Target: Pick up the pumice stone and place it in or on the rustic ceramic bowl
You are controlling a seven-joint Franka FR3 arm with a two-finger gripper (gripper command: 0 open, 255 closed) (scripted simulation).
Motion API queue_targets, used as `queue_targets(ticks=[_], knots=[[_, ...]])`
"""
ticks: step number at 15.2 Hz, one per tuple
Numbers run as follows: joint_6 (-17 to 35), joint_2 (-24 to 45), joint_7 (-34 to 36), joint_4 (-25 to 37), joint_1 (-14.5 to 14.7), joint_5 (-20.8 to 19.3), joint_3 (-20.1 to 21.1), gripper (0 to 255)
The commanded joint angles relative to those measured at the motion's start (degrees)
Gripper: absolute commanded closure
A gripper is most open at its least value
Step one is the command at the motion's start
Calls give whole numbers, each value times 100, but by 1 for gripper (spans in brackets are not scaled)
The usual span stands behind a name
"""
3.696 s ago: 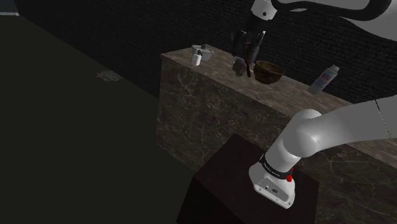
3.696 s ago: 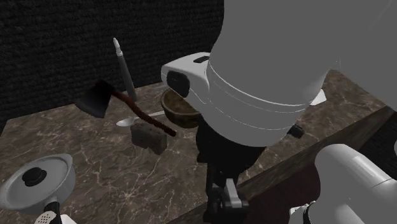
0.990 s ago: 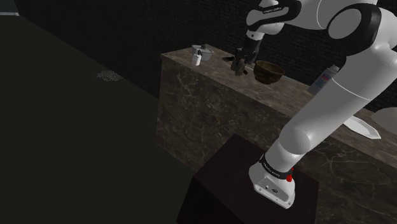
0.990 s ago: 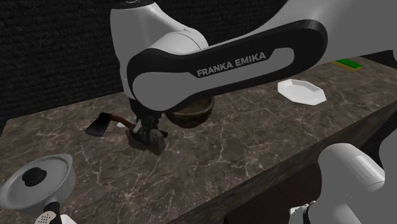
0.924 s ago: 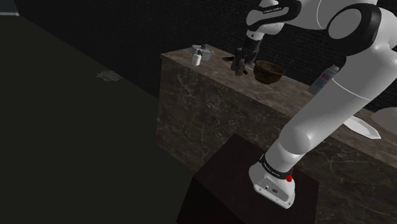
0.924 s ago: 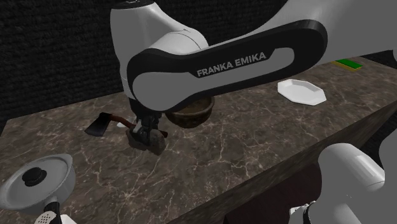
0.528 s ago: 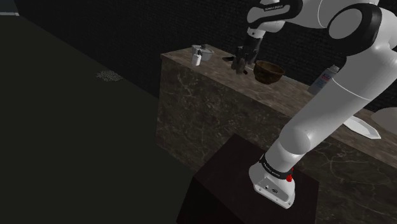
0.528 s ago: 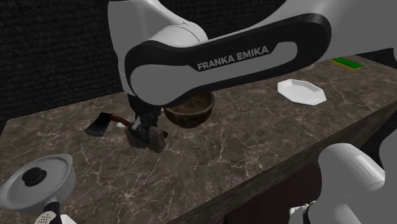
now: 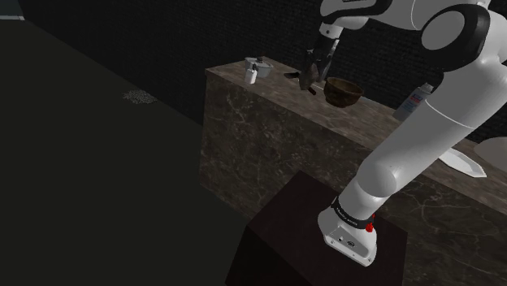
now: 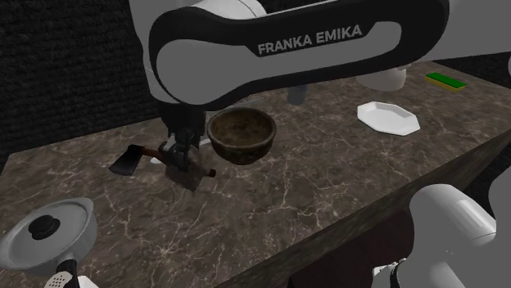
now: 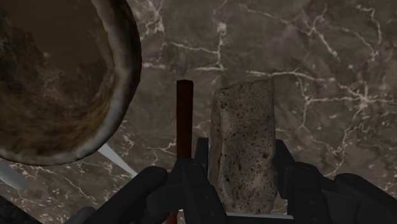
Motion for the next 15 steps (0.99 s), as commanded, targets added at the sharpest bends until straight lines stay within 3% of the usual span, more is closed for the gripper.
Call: queue_targets(ticks=[1,15], knots=[[-174,-8,-13,169,-3,0,-3,255],[-1283,173,-81,1443,1,88,-15,255]])
